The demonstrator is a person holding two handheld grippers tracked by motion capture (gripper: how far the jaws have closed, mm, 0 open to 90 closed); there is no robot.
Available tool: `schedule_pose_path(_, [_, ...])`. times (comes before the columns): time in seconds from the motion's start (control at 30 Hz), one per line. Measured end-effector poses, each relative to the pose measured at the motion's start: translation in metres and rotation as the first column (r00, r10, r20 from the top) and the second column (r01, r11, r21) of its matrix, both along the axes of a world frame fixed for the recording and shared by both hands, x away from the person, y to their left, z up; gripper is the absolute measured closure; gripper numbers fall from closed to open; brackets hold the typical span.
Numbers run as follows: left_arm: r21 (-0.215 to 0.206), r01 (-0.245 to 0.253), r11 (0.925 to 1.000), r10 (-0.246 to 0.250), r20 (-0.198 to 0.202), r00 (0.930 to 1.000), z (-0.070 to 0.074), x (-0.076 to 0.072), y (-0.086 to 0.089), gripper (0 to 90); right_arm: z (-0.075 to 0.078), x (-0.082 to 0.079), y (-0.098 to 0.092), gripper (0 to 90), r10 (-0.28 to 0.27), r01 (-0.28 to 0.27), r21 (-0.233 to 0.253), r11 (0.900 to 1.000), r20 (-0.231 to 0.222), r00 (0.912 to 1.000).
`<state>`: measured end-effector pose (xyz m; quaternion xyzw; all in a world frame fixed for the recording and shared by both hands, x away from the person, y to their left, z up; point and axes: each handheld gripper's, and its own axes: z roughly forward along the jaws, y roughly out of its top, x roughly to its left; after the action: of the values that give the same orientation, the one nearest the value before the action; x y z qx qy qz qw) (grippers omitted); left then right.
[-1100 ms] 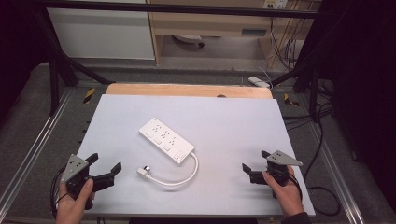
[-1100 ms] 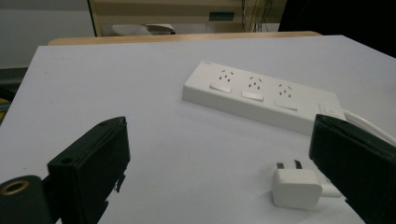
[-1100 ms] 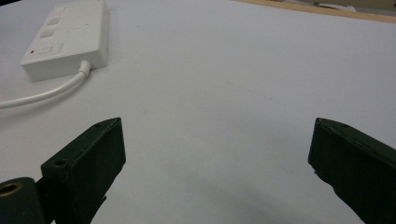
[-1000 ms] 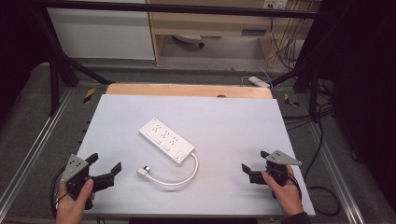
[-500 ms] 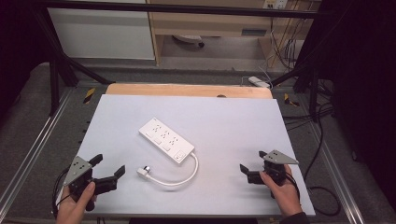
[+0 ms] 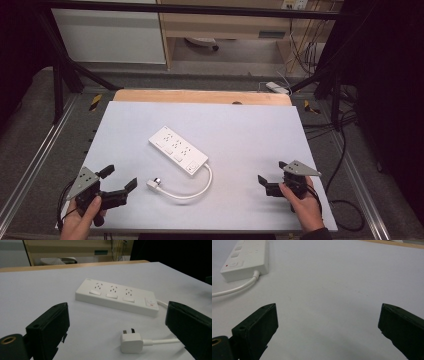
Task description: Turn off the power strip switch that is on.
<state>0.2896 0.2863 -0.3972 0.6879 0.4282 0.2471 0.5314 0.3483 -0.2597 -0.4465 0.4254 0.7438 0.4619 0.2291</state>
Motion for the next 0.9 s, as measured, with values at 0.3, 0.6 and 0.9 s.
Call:
schedule_pose_path(0.3, [-0.044, 0.021, 0.9988, -0.019, 0.056, 0.9982, 0.014, -0.002, -0.003, 5.1, 0.000, 0.001, 0.000, 3.0, -0.002, 0.002, 0.002, 1.000, 0.006, 1.0000])
schedule_pose_path(0.6, [-0.047, 0.047, 0.9978, -0.044, 0.079, 0.9959, 0.024, -0.001, -0.004, 4.7, 0.001, 0.000, 0.001, 3.0, 0.007, -0.007, 0.008, 1.000, 0.005, 1.0000])
schedule_pose_path(0.9, [-0.034, 0.069, 0.9970, -0.065, 0.091, 0.9937, 0.034, 0.002, -0.011, 4.7, 0.001, 0.000, 0.001, 2.7, 0.004, -0.004, 0.010, 1.000, 0.004, 1.0000])
